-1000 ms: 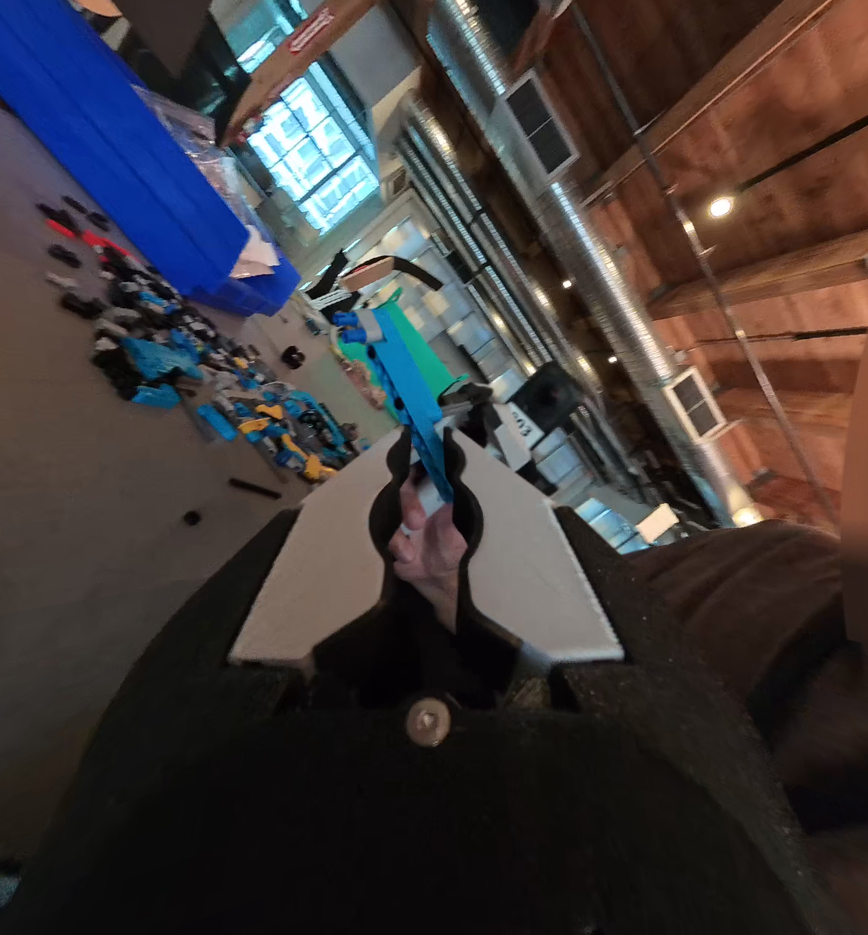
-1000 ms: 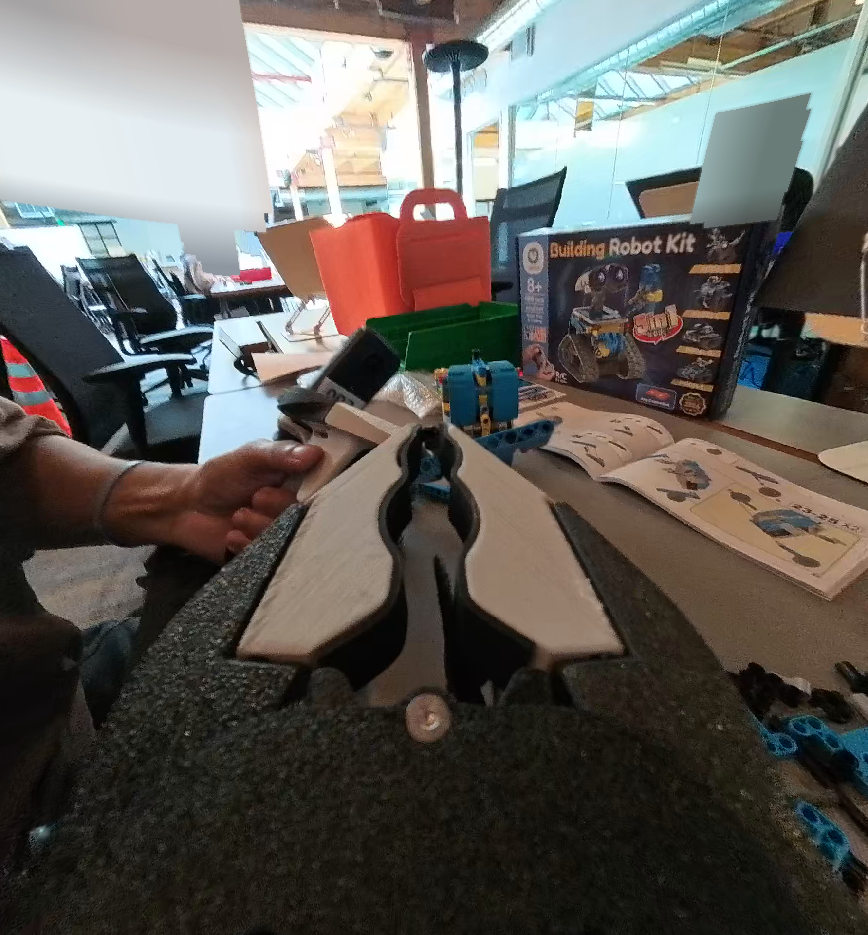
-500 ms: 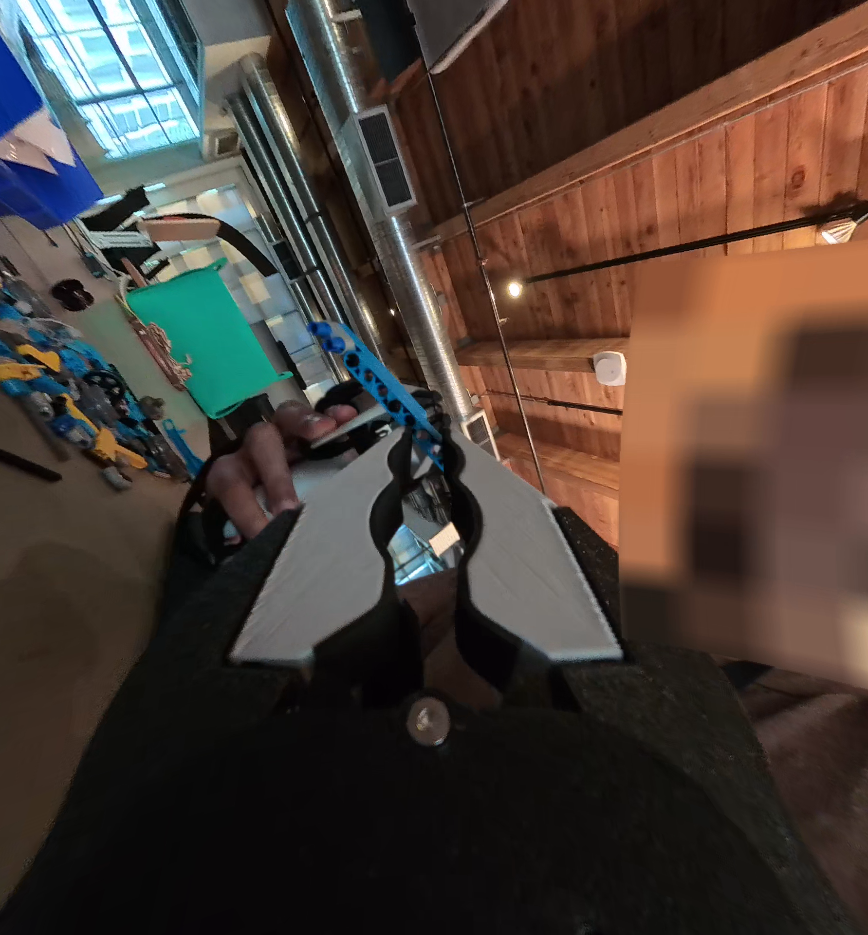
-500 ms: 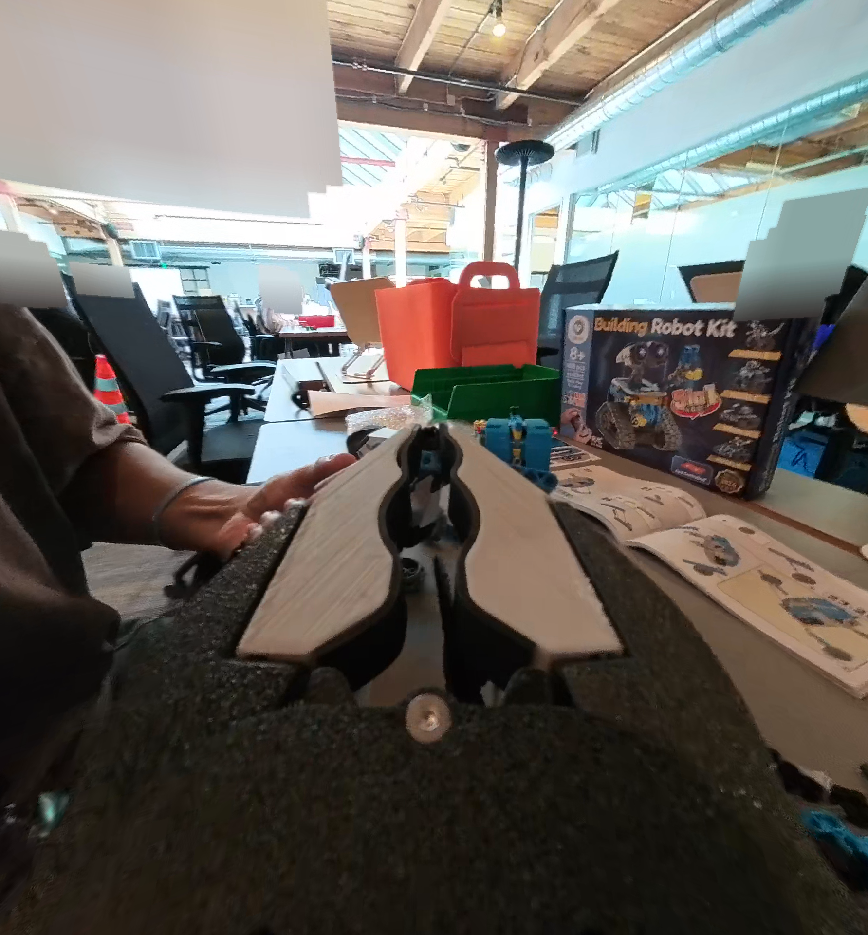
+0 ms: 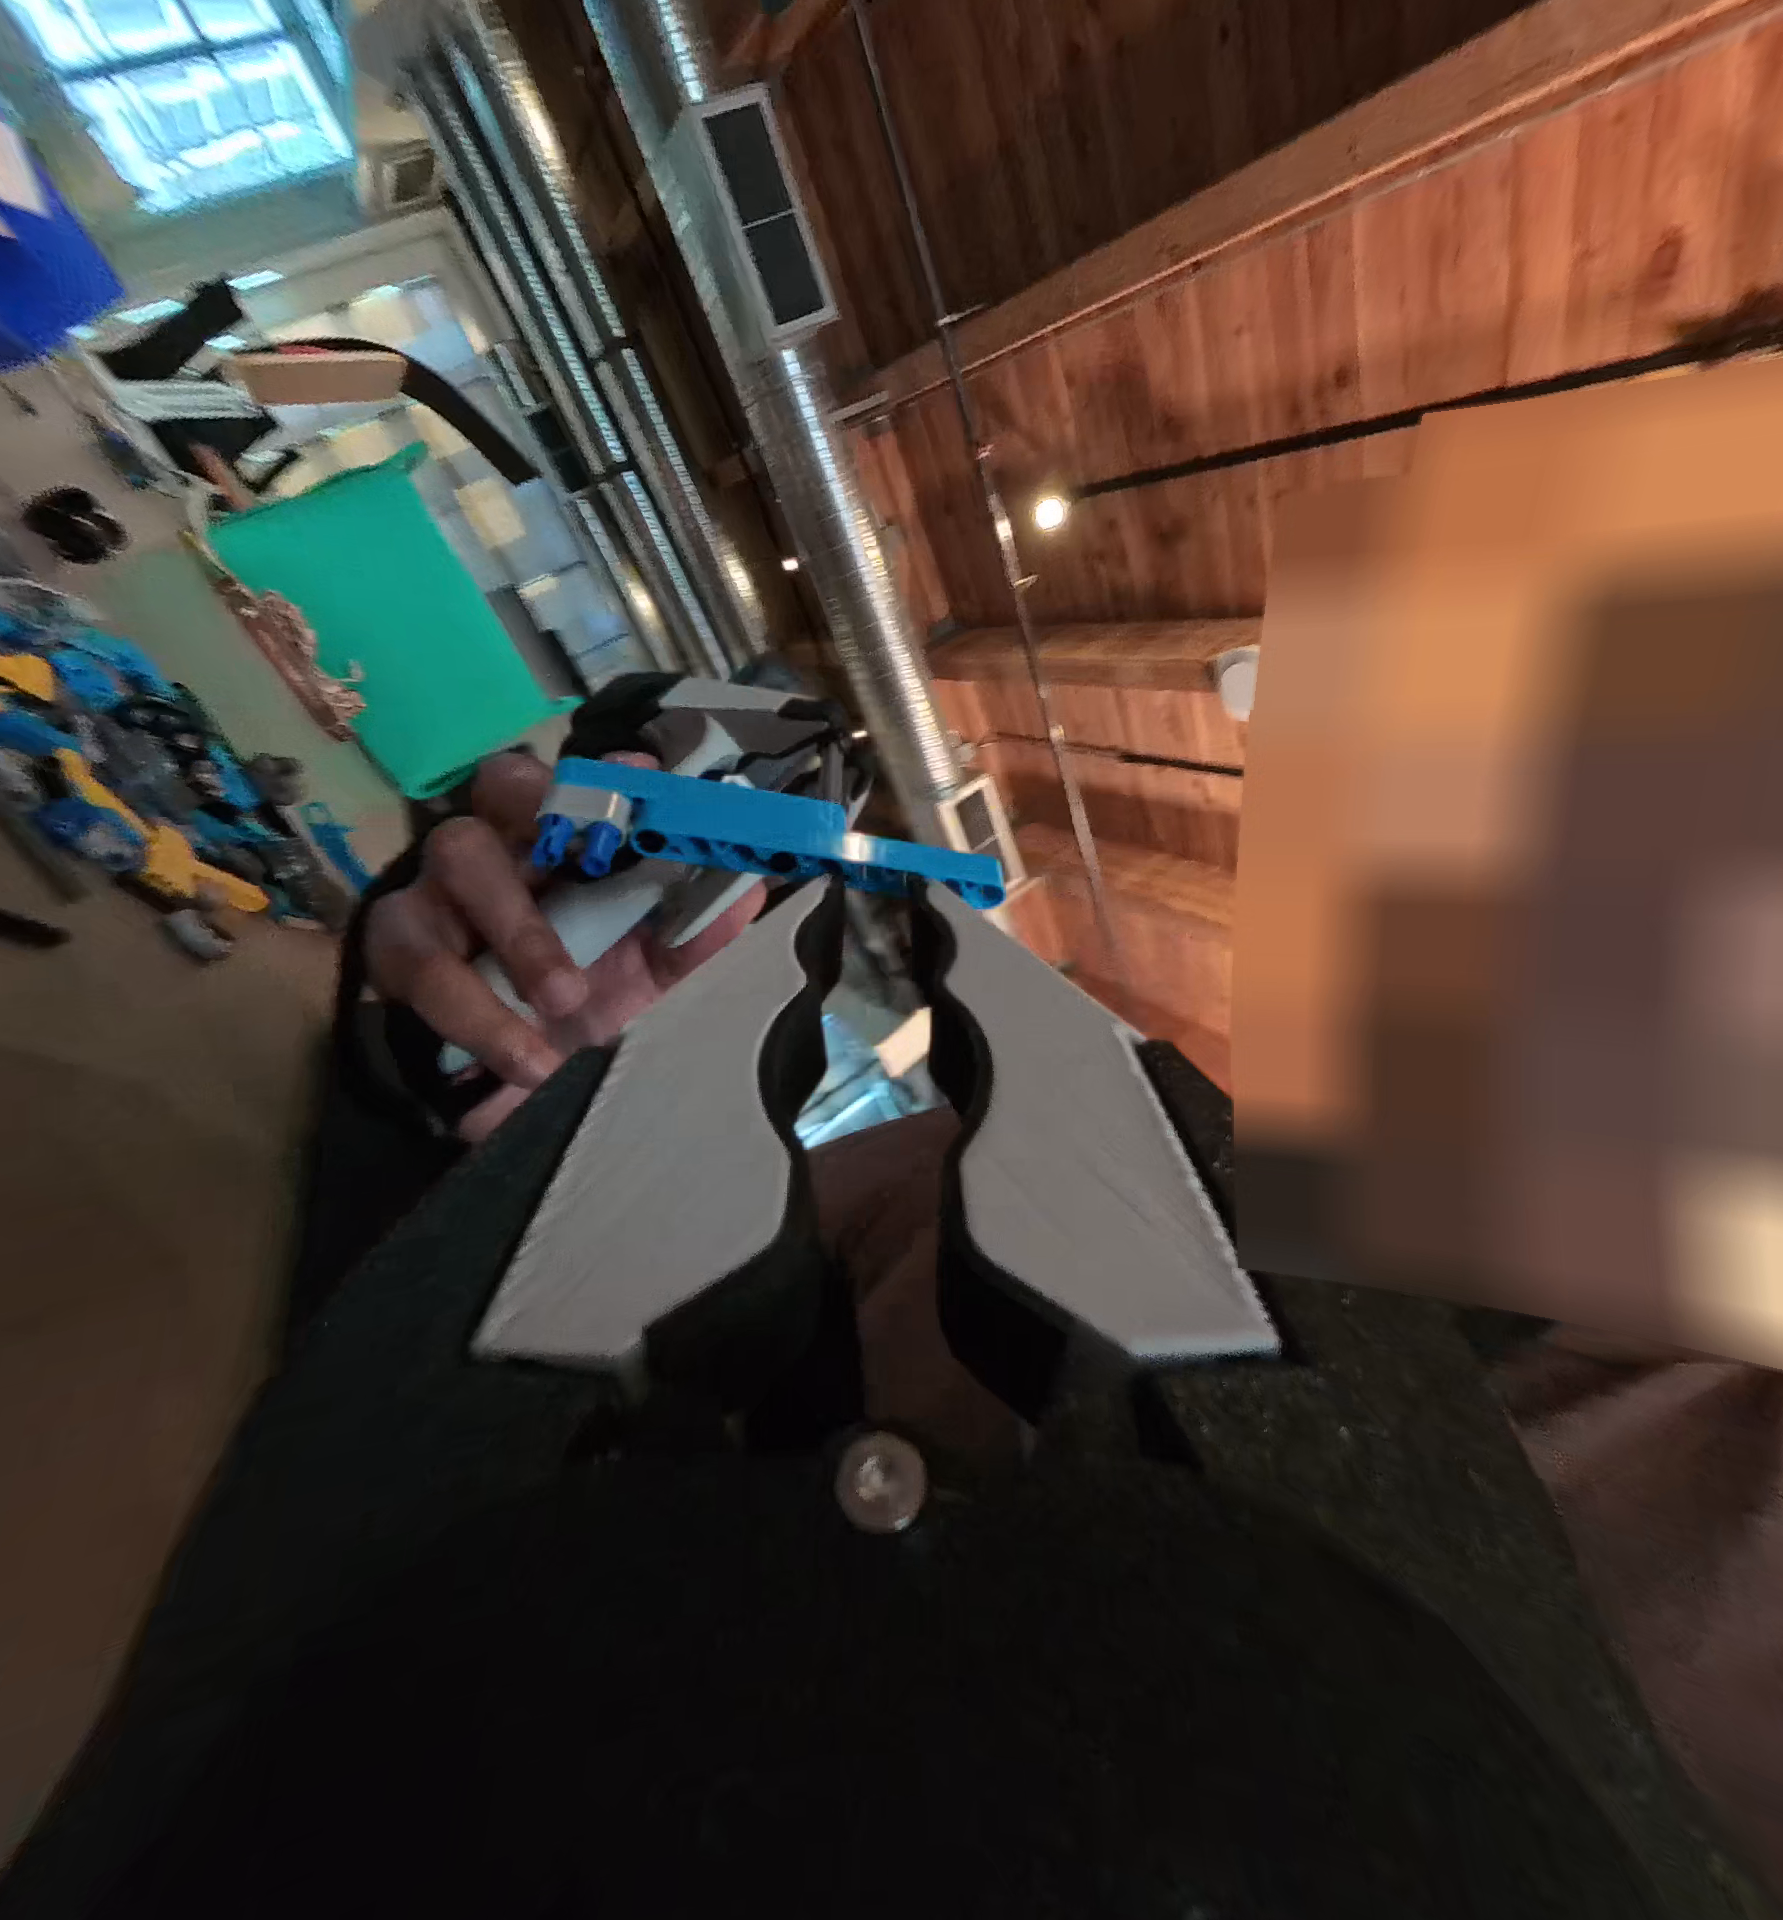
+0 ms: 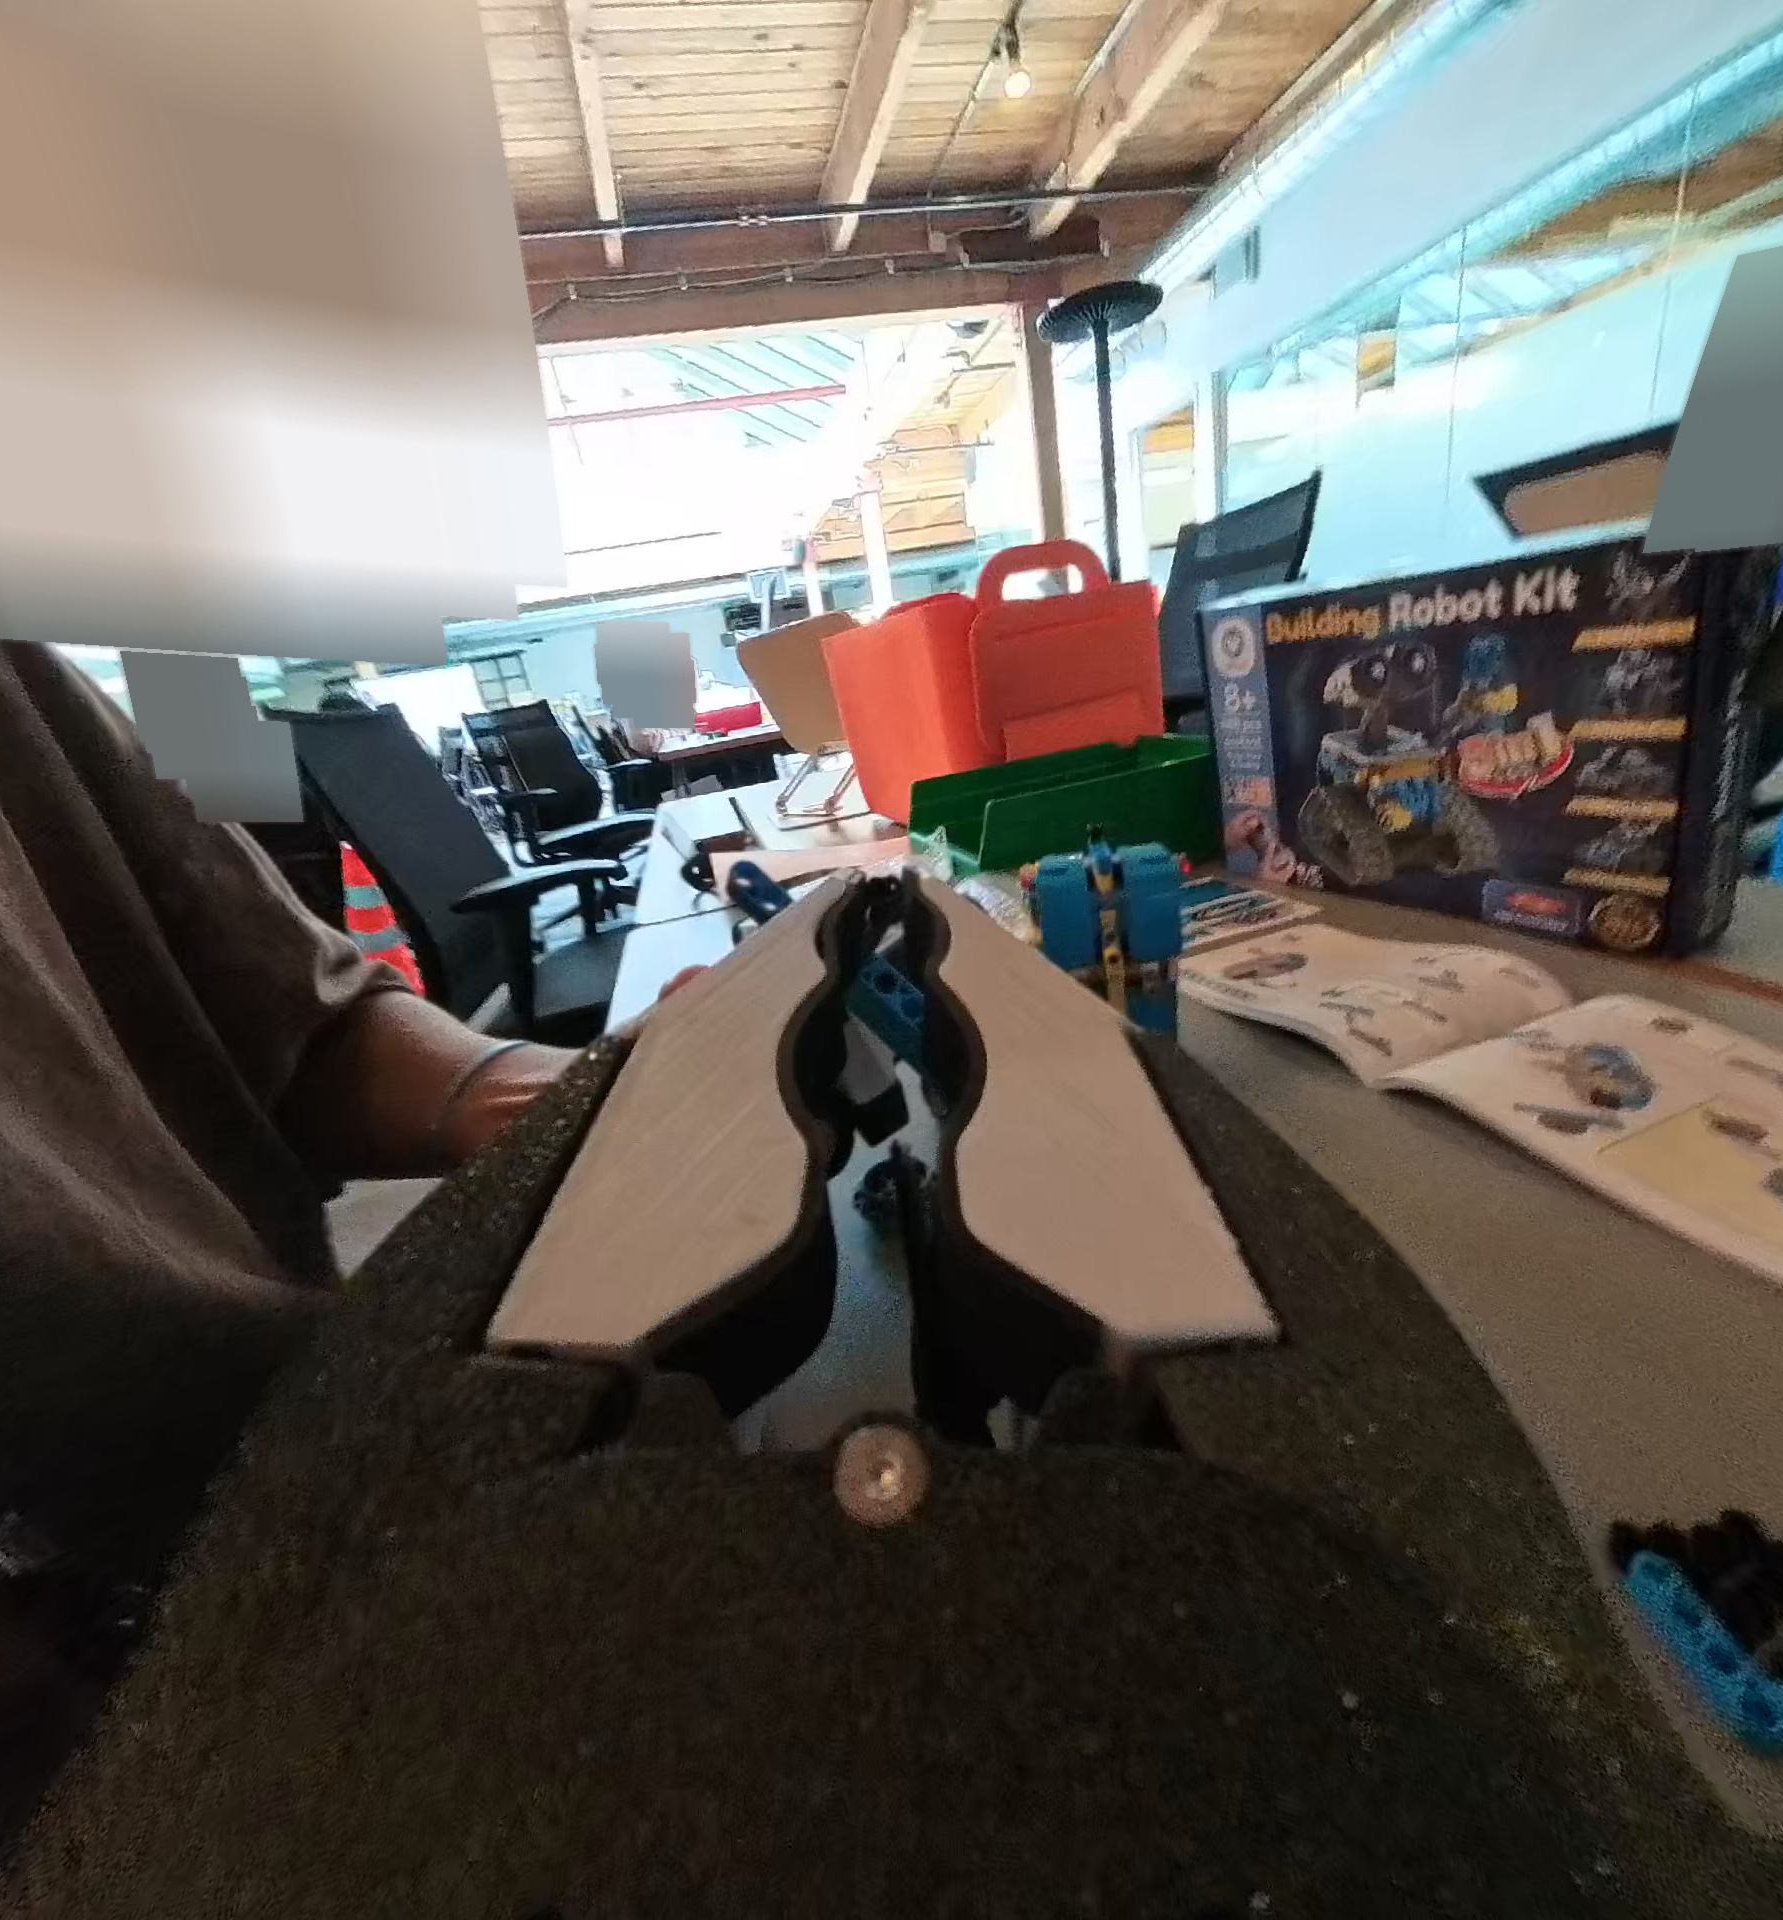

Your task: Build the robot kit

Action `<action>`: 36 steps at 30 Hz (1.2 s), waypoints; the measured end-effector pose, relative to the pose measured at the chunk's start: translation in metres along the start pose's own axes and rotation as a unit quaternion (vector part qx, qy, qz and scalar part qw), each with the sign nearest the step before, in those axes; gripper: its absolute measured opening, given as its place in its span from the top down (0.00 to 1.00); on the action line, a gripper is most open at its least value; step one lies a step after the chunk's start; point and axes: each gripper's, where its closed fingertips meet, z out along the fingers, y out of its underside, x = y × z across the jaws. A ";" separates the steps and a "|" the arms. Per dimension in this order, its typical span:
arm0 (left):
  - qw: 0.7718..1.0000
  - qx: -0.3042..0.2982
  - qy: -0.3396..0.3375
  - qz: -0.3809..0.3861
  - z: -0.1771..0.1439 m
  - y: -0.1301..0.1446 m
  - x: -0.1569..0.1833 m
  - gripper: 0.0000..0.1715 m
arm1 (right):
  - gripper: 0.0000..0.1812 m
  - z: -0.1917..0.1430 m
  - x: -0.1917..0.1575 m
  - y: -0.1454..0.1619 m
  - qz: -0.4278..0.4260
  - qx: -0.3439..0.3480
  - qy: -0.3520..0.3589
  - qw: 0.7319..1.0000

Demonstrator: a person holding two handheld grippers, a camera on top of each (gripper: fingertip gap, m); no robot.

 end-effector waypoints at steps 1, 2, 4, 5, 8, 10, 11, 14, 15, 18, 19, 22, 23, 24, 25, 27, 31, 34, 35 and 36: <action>1.000 -0.007 -0.021 0.020 0.000 0.000 -0.002 0.93 | 0.97 0.000 0.004 0.003 0.031 -0.004 -0.003 1.000; 0.998 -0.015 -0.042 0.036 -0.001 0.000 -0.005 0.93 | 0.97 0.000 0.007 0.006 0.069 -0.007 -0.009 0.998; 0.995 -0.026 -0.086 0.050 -0.005 -0.003 -0.013 0.93 | 0.98 0.001 0.016 0.014 0.133 -0.017 -0.010 0.991; 0.992 -0.026 -0.110 0.049 -0.008 -0.005 -0.019 0.93 | 0.98 0.003 0.023 0.021 0.163 -0.026 -0.004 0.986; 0.984 -0.011 -0.177 0.005 -0.023 -0.010 -0.038 0.93 | 0.97 0.010 0.043 0.046 0.291 -0.058 0.003 0.955; 0.969 -0.028 -0.245 -0.029 -0.036 -0.003 -0.055 0.94 | 0.97 0.017 0.051 0.070 0.361 -0.104 0.003 0.927; 0.956 -0.046 -0.289 -0.031 -0.045 0.003 -0.064 0.94 | 0.97 0.021 0.052 0.083 0.381 -0.134 0.003 0.915; 0.918 -0.119 -0.379 -0.002 -0.063 0.019 -0.079 0.94 | 0.97 0.035 0.041 0.112 0.363 -0.220 0.001 0.905; 0.906 -0.141 -0.400 0.017 -0.067 0.023 -0.082 0.94 | 0.97 0.039 0.036 0.119 0.337 -0.246 0.002 0.909; 0.863 -0.187 -0.463 0.083 -0.083 0.022 -0.088 0.94 | 0.97 0.050 0.021 0.124 0.260 -0.283 -0.014 0.923; 0.849 -0.200 -0.478 0.104 -0.088 0.022 -0.090 0.94 | 0.97 0.051 0.018 0.125 0.240 -0.293 -0.017 0.925; 0.801 -0.244 -0.515 0.183 -0.100 0.020 -0.092 0.93 | 0.97 0.048 0.005 0.128 0.187 -0.318 -0.035 0.929; 0.789 -0.259 -0.515 0.212 -0.100 0.020 -0.090 0.93 | 0.97 0.044 0.002 0.129 0.170 -0.325 -0.040 0.929; 0.779 -0.271 -0.509 0.245 -0.098 0.019 -0.086 0.91 | 0.97 0.040 0.002 0.134 0.150 -0.341 -0.032 0.928; 0.769 -0.285 -0.497 0.284 -0.096 0.018 -0.081 0.89 | 0.97 0.033 0.004 0.142 0.122 -0.363 -0.021 0.924; 0.736 -0.315 -0.472 0.369 -0.091 0.013 -0.073 0.84 | 0.96 0.025 -0.004 0.149 0.085 -0.382 -0.043 0.919; 0.698 -0.385 -0.444 0.409 -0.092 0.021 -0.074 0.82 | 0.96 0.018 -0.006 0.158 0.018 -0.417 -0.059 0.907; 0.707 -0.387 -0.436 0.399 -0.088 0.022 -0.075 0.81 | 0.96 0.017 -0.003 0.141 -0.010 -0.384 -0.060 0.921; 0.704 -0.384 -0.437 0.407 -0.088 0.020 -0.075 0.81 | 0.96 0.014 0.006 0.132 -0.018 -0.370 -0.039 0.928; 0.699 -0.385 -0.437 0.415 -0.087 0.017 -0.075 0.81 | 0.96 0.009 0.018 0.124 -0.017 -0.355 -0.012 0.935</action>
